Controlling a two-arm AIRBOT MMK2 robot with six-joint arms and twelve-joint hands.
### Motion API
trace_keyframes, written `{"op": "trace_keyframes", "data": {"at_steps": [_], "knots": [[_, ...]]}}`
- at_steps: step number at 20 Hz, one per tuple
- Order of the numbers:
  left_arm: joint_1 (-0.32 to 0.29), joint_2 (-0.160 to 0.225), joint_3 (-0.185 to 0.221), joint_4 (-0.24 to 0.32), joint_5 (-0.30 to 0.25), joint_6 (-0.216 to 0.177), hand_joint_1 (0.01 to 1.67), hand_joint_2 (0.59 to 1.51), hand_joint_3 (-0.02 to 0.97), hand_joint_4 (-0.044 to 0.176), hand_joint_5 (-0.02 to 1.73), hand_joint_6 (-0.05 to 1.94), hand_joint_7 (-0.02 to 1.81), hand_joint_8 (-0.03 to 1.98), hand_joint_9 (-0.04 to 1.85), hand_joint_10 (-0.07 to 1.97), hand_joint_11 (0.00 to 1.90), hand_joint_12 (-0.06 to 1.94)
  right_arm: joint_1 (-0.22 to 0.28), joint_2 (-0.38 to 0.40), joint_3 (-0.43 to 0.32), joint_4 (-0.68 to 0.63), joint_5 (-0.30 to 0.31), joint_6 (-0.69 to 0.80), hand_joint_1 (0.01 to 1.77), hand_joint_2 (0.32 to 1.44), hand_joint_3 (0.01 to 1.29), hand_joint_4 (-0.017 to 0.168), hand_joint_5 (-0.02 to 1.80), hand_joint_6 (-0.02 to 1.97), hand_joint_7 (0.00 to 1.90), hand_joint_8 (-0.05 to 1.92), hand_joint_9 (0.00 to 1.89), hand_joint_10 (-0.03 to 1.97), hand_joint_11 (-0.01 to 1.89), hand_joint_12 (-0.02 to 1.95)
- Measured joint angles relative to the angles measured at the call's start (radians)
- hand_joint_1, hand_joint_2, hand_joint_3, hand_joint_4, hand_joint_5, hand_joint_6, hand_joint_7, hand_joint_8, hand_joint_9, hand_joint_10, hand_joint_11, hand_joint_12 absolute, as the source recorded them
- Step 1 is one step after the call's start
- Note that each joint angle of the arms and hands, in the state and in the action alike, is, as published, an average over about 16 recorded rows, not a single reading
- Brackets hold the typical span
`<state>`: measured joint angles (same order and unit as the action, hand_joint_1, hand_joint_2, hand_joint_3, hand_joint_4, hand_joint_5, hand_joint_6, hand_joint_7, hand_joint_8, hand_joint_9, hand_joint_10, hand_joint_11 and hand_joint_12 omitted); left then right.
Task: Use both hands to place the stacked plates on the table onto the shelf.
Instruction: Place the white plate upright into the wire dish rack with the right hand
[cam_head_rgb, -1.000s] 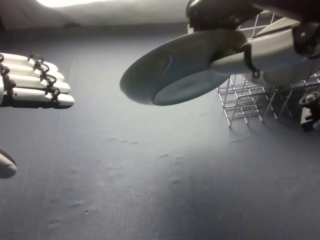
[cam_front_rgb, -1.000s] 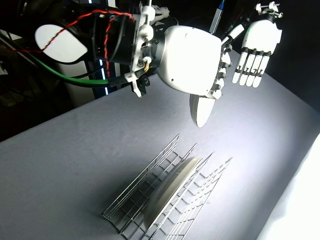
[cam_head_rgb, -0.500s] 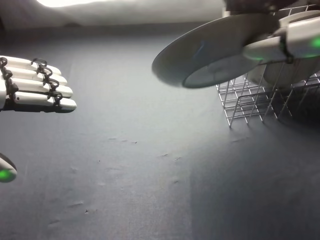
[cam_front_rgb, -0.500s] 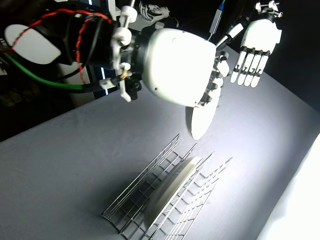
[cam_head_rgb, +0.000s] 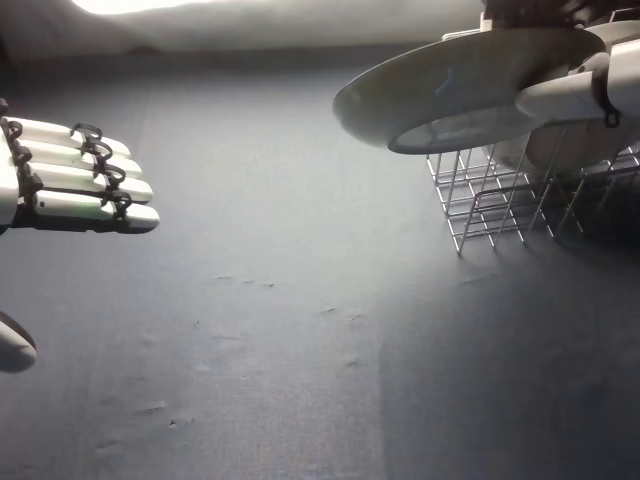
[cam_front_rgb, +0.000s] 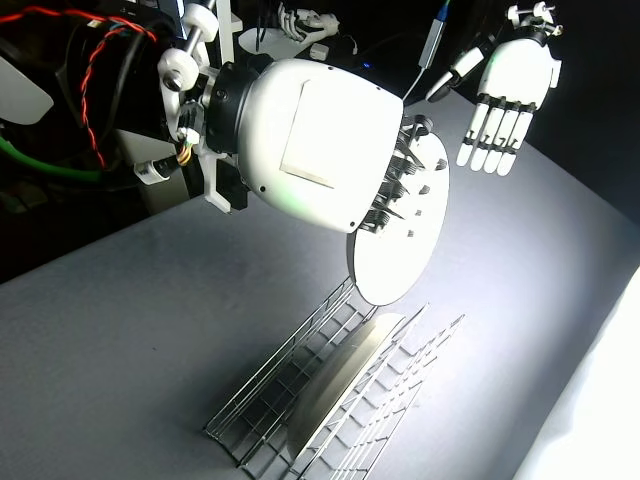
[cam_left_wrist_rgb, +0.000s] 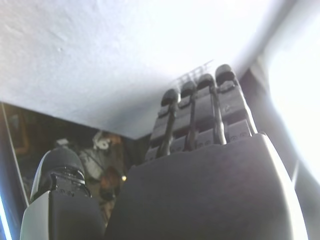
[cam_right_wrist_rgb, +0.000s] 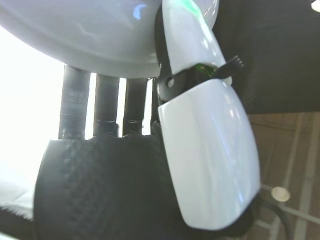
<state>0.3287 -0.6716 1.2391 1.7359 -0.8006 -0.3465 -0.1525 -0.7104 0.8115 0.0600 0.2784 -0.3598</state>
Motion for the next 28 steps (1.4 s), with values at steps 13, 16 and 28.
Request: {"op": "trace_keyframes", "data": {"at_steps": [13, 16, 28], "knots": [[0.004, 0.000, -0.002, 0.003, -0.001, 0.000, 0.01, 1.037, 0.009, 0.000, 0.02, 0.02, 0.02, -0.01, 0.02, -0.06, 0.01, 0.01, 0.004, 0.033, -0.023, 0.028, -0.019, 0.000, 1.35, 1.08, 0.01, -0.009, 0.76, 1.19, 0.96, 1.00, 0.88, 1.22, 0.84, 1.44], [0.005, 0.000, -0.004, 0.004, -0.003, 0.000, 0.01, 1.036, 0.009, 0.000, 0.02, 0.02, 0.02, -0.01, 0.02, -0.06, 0.01, 0.01, -0.011, 0.049, -0.025, 0.036, -0.013, 0.000, 1.35, 1.08, 0.01, -0.009, 0.76, 1.19, 0.96, 1.00, 0.88, 1.22, 0.85, 1.43], [0.004, 0.000, -0.015, 0.006, -0.014, 0.000, 0.01, 1.036, 0.010, 0.000, 0.02, 0.02, 0.01, -0.01, 0.02, -0.06, 0.01, 0.01, -0.122, 0.084, 0.032, 0.041, 0.041, 0.000, 1.35, 1.08, 0.01, -0.009, 0.76, 1.19, 0.95, 1.01, 0.88, 1.24, 0.84, 1.44]]}}
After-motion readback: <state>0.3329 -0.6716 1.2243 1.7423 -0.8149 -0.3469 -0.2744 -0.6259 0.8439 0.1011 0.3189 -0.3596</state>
